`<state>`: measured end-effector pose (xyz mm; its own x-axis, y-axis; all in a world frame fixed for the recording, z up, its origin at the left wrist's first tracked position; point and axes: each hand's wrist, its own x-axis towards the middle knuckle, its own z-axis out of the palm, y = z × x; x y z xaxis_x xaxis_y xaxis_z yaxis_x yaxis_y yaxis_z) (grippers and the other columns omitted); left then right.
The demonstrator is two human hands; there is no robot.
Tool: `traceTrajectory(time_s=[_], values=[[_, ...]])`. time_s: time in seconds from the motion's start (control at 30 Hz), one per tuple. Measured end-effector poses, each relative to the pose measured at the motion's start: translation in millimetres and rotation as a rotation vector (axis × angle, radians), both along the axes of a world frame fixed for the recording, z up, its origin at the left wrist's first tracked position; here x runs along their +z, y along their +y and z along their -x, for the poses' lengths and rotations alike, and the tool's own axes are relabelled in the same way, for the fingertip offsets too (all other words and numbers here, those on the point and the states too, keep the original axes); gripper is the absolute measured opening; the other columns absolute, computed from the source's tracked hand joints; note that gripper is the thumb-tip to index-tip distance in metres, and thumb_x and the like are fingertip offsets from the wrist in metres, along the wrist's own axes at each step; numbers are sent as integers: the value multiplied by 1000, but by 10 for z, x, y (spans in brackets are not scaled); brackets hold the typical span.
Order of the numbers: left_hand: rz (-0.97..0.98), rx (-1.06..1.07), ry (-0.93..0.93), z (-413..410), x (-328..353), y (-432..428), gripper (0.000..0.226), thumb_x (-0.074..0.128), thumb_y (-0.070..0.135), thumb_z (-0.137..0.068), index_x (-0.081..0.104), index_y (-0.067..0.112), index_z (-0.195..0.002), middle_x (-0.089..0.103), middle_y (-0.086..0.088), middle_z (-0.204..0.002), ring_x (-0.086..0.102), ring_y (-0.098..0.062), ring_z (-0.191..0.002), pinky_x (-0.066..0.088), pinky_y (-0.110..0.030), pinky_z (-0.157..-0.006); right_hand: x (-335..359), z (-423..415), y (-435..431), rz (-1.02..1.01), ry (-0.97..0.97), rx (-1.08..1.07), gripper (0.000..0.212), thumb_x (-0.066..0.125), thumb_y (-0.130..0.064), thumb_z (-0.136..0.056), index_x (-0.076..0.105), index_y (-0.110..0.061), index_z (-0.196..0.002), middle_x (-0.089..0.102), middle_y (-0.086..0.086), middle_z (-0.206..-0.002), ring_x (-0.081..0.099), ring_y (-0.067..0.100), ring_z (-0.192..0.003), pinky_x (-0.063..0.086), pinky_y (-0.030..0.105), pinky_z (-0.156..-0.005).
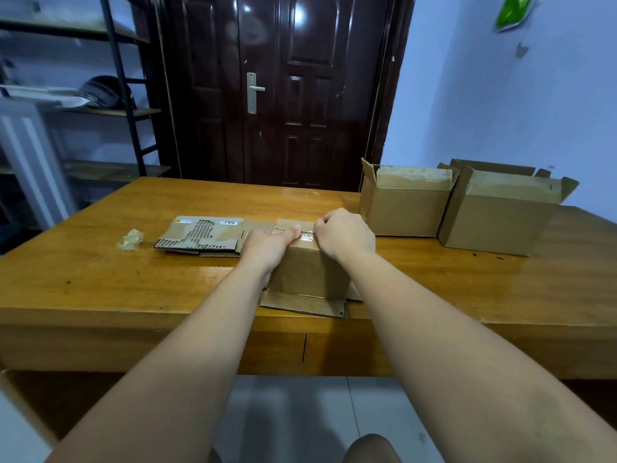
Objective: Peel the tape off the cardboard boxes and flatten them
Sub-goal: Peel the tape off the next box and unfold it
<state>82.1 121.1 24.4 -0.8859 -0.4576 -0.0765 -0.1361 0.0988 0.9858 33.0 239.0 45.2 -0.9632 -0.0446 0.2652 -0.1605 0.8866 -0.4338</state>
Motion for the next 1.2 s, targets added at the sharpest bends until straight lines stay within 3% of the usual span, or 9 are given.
traceTrajectory(time_s=[0.23,0.43,0.5,0.57,0.63,0.73,0.87,1.03,1.2], values=[[-48,-53,-27,-29,53,-8,50,69,45,-83,43,14,-113,55,-9,-109,55,-23,-93,43,-29,-63,4,-5,3,-5,3,-5,38,41,-40,-95,68,-18,-110,69,6,-102,63,26,-92,56,42,-81],[-26,-32,-40,-58,57,18,65,66,48,-84,40,12,-132,52,-8,-117,51,-24,-97,41,-29,-70,20,-18,21,-5,-1,1,37,42,-39,-96,68,-18,-109,68,5,-99,63,24,-89,56,41,-80],[15,-48,-59,-78,65,16,65,64,52,-84,48,9,-131,57,-9,-118,54,-25,-97,43,-29,-67,23,-33,22,-7,-7,7,35,42,-38,-97,68,-18,-108,68,4,-96,63,23,-86,57,40,-79],[158,-8,-52,-74,57,12,63,60,55,-85,55,6,-125,59,-9,-118,55,-28,-105,47,-35,-81,27,-40,21,-10,-2,23,36,41,-38,-96,69,-18,-107,69,5,-97,64,24,-87,57,41,-79],[255,41,12,-88,26,-7,50,52,57,-89,63,8,-100,62,-7,-103,56,-27,-99,46,-37,-87,37,-50,23,-15,3,51,37,40,-38,-95,70,-18,-106,69,5,-96,64,26,-87,56,43,-79],[55,84,98,-133,-57,-84,48,37,46,-99,62,9,-82,56,-2,-77,51,-22,-78,47,-35,-77,57,-47,47,-20,-11,106,36,40,-37,-96,70,-17,-101,68,5,-90,64,25,-83,57,42,-77],[-146,69,131,-119,-146,-170,24,45,13,-100,68,13,-93,66,-7,-95,53,-17,-77,45,-24,-60,77,-38,76,-26,-36,159,34,41,-36,-97,70,-18,-97,67,4,-88,63,23,-81,57,41,-76],[-248,76,131,-77,-191,-193,15,53,9,-96,66,16,-91,65,-8,-96,47,-13,-64,42,-25,-56,84,-46,101,-32,-36,176,33,40,-36,-98,70,-19,-97,66,3,-87,62,21,-80,57,38,-74],[-330,-36,133,-113,-205,-240,17,48,8,-98,62,16,-90,57,-4,-80,36,-11,-52,33,-17,-35,86,-44,95,-36,-26,176,35,40,-36,-98,70,-19,-97,66,2,-86,62,21,-79,56,37,-72]])
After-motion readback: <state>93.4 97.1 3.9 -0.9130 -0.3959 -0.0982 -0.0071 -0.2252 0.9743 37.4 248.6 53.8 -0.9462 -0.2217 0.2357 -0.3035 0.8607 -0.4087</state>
